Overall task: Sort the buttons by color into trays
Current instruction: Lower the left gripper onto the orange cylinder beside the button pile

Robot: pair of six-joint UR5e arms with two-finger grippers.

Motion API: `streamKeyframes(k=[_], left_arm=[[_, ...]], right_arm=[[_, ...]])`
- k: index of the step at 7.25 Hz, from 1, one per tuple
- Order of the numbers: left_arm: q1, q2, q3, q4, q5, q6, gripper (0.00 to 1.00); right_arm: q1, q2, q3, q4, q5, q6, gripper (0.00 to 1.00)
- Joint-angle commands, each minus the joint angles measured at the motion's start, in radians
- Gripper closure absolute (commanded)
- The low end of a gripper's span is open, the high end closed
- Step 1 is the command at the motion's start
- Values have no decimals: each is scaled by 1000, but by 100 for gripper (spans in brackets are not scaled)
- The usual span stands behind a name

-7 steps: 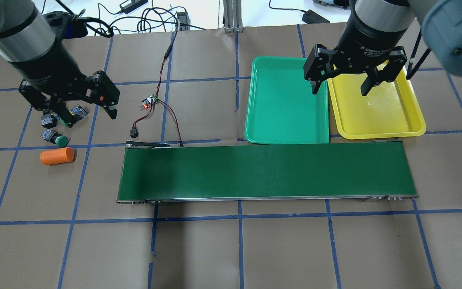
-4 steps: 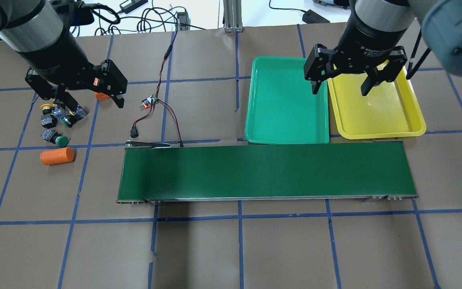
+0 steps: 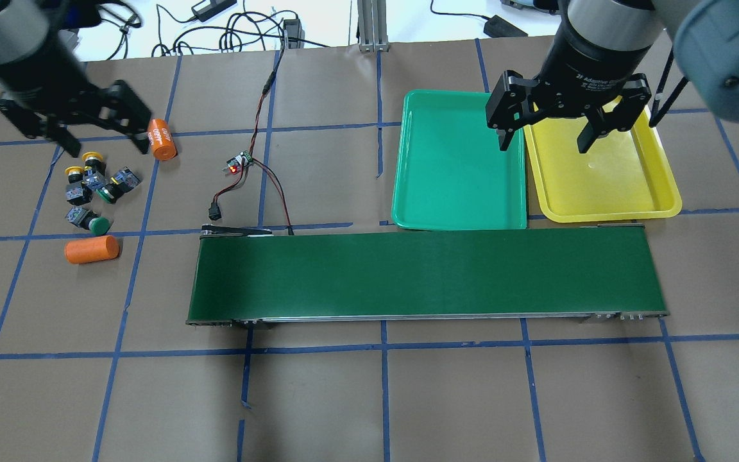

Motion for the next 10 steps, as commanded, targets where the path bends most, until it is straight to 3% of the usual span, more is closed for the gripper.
streamKeyframes(k=[1, 5, 10], left_arm=[[165, -145, -45, 131, 9, 264, 0], [178, -239, -237, 377, -23, 250, 0], [178, -310, -242, 379, -37, 225, 0]], right_arm=[[0, 0, 0, 0, 0, 0, 0], [0, 2, 0, -2, 2, 0, 0], [0, 0, 0, -2, 2, 0, 0]])
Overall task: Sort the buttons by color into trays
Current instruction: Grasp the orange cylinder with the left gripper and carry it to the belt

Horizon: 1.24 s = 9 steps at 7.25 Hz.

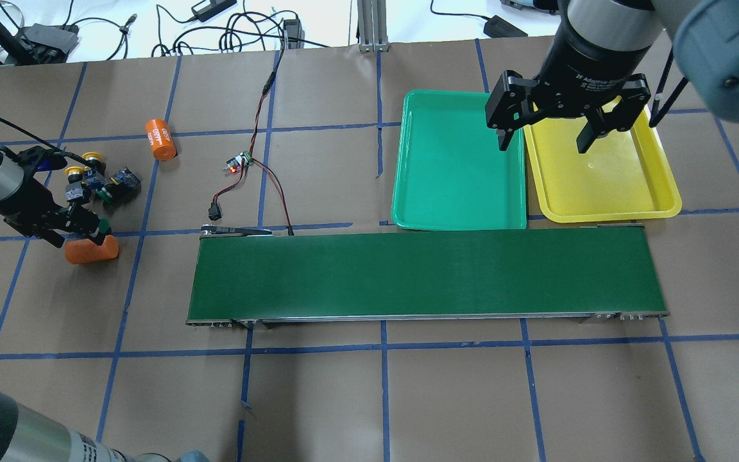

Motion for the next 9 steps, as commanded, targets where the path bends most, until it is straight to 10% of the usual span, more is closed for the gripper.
streamKeyframes(k=[1, 2, 3, 4, 9], left_arm=[[0, -36, 2, 0, -2, -6, 0], [0, -45, 2, 2, -8, -6, 5], [0, -50, 2, 17, -5, -6, 66], [0, -49, 3, 22, -5, -8, 87], [-353, 292, -62, -230, -92, -307, 91]], right_arm=[[0, 0, 0, 0, 0, 0, 0], [0, 0, 0, 2, 0, 0, 0], [0, 0, 0, 0, 0, 0, 0], [0, 0, 0, 2, 0, 0, 0], [2, -1, 0, 2, 0, 0, 0]])
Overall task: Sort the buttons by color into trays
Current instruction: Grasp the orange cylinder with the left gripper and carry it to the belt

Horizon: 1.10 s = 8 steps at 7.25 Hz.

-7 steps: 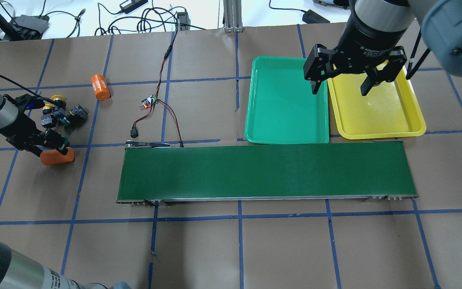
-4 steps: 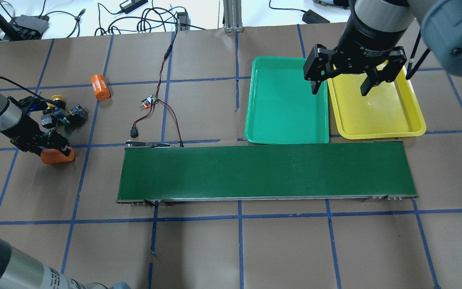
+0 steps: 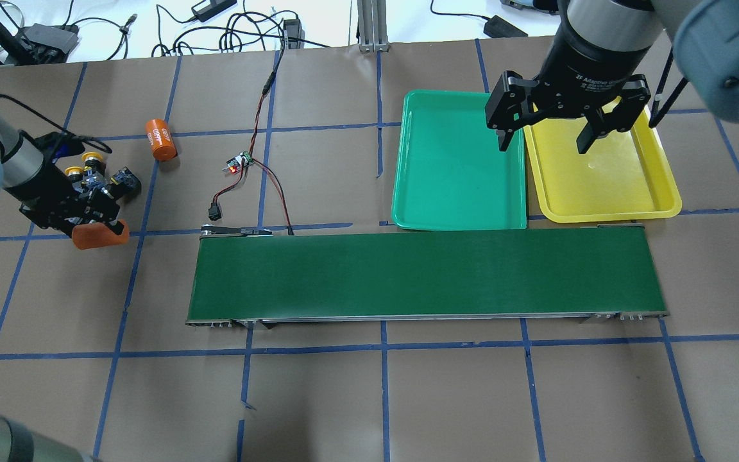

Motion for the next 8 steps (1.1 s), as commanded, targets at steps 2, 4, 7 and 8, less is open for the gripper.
streamKeyframes(k=[2, 4, 7, 8], left_arm=[[-272, 114, -132, 3, -40, -194, 90], [-312, 77, -156, 70, -34, -217, 43], [-263, 90, -105, 111, -26, -205, 0], [-203, 78, -30, 15, -31, -204, 0]], right_arm=[[0, -1, 0, 0, 0, 0, 0], [0, -1, 0, 0, 0, 0, 0], [0, -1, 0, 0, 0, 0, 0], [0, -1, 0, 0, 0, 0, 0]])
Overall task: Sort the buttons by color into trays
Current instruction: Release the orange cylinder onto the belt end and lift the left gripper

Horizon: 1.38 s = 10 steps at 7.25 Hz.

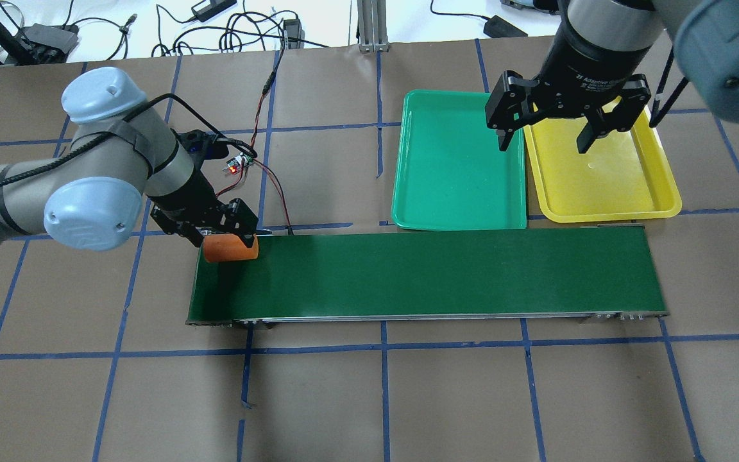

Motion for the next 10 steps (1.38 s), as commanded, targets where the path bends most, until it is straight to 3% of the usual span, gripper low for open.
streamKeyframes(k=[1, 3, 4, 6, 7, 10], left_arm=[[91, -9, 134, -129, -8, 2, 0], [105, -22, 165, -159, -3, 2, 0], [131, -73, 235, -153, -3, 2, 0], [140, -272, 506, -153, -5, 42, 0], [146, -390, 615, -150, 0, 170, 0], [215, -626, 761, 47, 0, 555, 0]], right_arm=[[0, 2, 0, -2, 0, 0, 0], [0, 0, 0, 0, 0, 0, 0], [0, 0, 0, -2, 0, 0, 0], [0, 0, 0, 0, 0, 0, 0], [0, 2, 0, -2, 0, 0, 0], [0, 0, 0, 0, 0, 0, 0]])
